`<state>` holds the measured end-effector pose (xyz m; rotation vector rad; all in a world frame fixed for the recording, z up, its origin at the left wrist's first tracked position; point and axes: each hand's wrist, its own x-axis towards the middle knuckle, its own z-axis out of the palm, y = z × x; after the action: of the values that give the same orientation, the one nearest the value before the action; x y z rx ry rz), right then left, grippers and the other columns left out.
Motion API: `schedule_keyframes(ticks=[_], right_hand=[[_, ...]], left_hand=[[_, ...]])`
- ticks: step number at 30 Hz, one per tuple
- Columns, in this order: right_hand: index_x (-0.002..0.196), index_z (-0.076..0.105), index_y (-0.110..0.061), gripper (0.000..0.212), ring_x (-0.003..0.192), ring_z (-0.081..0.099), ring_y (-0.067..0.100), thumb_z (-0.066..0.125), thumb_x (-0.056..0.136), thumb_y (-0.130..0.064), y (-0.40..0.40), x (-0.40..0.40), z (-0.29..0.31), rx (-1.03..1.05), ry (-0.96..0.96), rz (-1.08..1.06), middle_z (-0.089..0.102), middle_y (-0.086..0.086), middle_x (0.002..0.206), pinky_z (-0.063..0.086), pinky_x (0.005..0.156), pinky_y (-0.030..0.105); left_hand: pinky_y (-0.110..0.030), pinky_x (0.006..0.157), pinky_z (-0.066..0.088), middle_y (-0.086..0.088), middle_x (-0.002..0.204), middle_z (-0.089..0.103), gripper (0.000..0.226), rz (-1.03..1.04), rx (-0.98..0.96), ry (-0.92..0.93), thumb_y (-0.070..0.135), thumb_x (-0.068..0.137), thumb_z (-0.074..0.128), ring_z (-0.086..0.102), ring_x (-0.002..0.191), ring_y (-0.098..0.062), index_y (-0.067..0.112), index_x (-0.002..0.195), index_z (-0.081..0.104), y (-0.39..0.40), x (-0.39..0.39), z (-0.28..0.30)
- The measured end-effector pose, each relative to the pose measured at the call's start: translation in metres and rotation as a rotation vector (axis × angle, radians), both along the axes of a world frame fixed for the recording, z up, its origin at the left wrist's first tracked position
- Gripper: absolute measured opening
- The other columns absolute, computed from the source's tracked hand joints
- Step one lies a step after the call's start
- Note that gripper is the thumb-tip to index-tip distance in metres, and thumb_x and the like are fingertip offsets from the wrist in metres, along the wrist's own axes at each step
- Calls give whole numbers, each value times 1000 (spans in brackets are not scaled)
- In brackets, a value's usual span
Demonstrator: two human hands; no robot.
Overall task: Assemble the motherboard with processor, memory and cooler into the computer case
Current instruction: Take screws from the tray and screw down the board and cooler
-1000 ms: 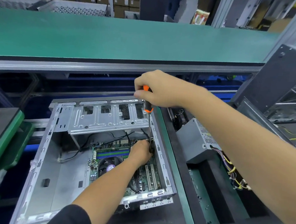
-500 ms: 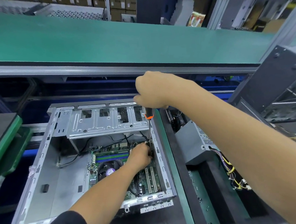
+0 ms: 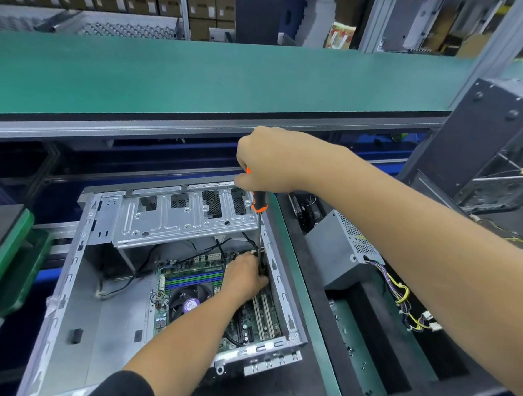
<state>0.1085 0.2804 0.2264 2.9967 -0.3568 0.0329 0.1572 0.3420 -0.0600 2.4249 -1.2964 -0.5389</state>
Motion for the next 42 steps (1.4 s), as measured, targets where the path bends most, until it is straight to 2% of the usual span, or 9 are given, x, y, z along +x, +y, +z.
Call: schedule_keyframes(ticks=[8, 10, 13, 15, 19, 22, 31, 37, 42], right_hand=[[59, 33, -14, 41, 48, 33, 22, 57, 87, -30, -5, -4, -5, 31, -9, -13, 36, 2, 52, 25, 44, 24], [63, 44, -12, 37, 50, 47, 24, 60, 85, -36, -8, -5, -5, 57, 9, -7, 51, 5, 55, 30, 43, 23], [81, 62, -7, 27, 52, 59, 11, 65, 83, -34, -12, -7, -4, 112, 40, 8, 66, 5, 60, 32, 40, 20], [89, 60, -10, 20, 50, 60, 1, 67, 82, -28, -13, -7, -6, 213, 4, -5, 66, 0, 60, 35, 41, 15], [90, 52, -15, 32, 52, 67, 6, 77, 76, -31, -13, -5, -19, 597, -194, -98, 64, -6, 69, 47, 46, 17], [81, 46, -13, 29, 55, 70, 11, 69, 86, -31, -10, -4, -42, 767, -234, -164, 60, 0, 68, 49, 52, 20], [79, 42, -13, 24, 46, 65, 9, 60, 89, -24, -22, 4, -35, 666, -438, -183, 62, 10, 71, 54, 59, 34], [83, 46, -10, 22, 48, 66, 10, 60, 91, -25, -22, 3, -32, 658, -474, -197, 67, 18, 78, 56, 65, 37], [83, 45, -10, 23, 48, 67, 10, 60, 91, -26, -22, 1, -31, 650, -482, -210, 65, 21, 81, 55, 64, 36]], left_hand=[[-38, 69, 51, -8, 95, 57, 17, -1, -5, 10, 22, 77, 63, 61, 86, -29, 8, 86, 64, -1, 2, 0], [-38, 72, 51, -7, 98, 56, 19, -4, 5, 21, 21, 77, 61, 61, 88, -29, 9, 91, 65, -1, 3, -1], [-37, 70, 50, -8, 98, 55, 18, -14, -1, 16, 23, 80, 61, 60, 88, -30, 8, 90, 65, -1, 4, -3], [-38, 70, 51, -9, 97, 58, 15, -9, 3, 8, 19, 82, 61, 60, 87, -31, 7, 90, 63, -2, 4, -2], [-40, 68, 54, -10, 85, 64, 18, 18, 30, 76, 23, 79, 65, 62, 77, -29, 6, 83, 63, -1, 4, 2], [-36, 63, 52, -10, 80, 65, 24, 20, 15, 140, 30, 77, 68, 62, 72, -28, 7, 76, 60, 0, 5, 5], [-27, 53, 45, -8, 73, 59, 20, 62, 14, 277, 13, 75, 69, 59, 66, -24, 11, 64, 52, 4, 17, 21], [-23, 63, 47, -11, 92, 68, 8, 47, -13, 305, 7, 77, 71, 59, 72, -18, 12, 82, 67, 7, 20, 21], [-20, 74, 41, -7, 101, 67, 19, 55, -50, 319, 20, 82, 74, 56, 82, -16, 10, 99, 72, 7, 24, 16]])
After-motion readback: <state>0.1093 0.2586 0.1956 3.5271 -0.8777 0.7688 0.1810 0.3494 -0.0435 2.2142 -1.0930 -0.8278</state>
